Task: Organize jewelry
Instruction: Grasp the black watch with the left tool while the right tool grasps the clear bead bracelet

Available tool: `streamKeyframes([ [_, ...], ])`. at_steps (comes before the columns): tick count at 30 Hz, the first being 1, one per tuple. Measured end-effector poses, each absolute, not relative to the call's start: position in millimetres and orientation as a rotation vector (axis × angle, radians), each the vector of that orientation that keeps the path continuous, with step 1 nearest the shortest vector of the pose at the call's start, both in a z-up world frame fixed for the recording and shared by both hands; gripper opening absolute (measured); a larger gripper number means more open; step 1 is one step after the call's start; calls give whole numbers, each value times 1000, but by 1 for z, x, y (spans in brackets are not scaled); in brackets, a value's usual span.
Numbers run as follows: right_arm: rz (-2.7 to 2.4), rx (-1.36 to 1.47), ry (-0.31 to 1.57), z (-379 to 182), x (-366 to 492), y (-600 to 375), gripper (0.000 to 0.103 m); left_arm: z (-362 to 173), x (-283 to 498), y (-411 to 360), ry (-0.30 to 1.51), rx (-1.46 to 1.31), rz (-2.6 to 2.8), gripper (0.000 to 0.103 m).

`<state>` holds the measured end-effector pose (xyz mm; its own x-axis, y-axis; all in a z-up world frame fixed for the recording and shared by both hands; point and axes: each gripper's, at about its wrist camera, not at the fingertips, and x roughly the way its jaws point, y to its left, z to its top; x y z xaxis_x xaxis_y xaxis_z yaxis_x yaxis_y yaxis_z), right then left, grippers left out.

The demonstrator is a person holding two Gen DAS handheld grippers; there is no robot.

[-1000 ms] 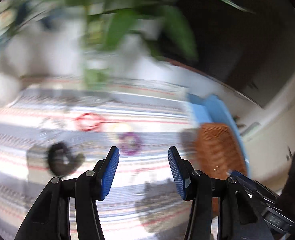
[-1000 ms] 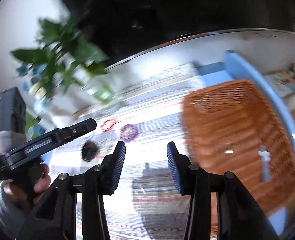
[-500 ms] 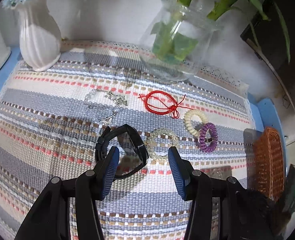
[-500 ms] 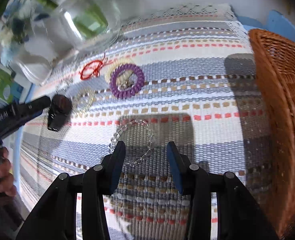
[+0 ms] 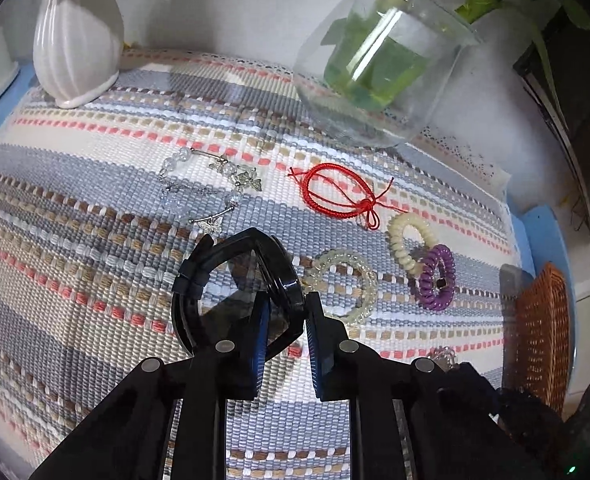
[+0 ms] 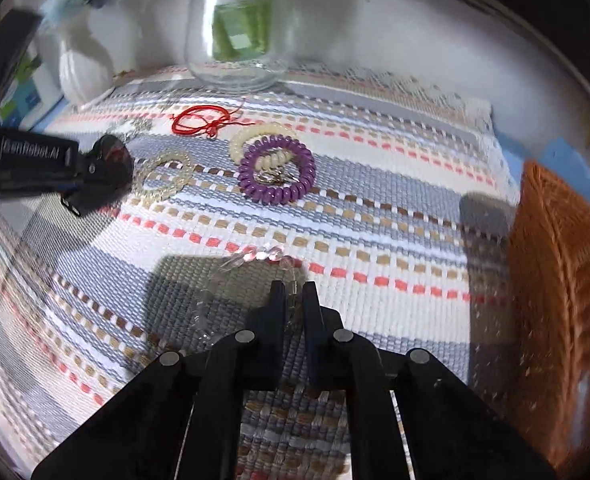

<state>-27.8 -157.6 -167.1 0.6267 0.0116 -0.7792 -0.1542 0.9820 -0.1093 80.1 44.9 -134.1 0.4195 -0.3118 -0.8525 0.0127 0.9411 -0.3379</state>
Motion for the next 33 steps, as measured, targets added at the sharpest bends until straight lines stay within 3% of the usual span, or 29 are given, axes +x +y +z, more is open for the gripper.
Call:
streamKeyframes([
  [33,65,112,777,-87,-42,-204,8,-51,46,20,1019,-197,-289,16],
])
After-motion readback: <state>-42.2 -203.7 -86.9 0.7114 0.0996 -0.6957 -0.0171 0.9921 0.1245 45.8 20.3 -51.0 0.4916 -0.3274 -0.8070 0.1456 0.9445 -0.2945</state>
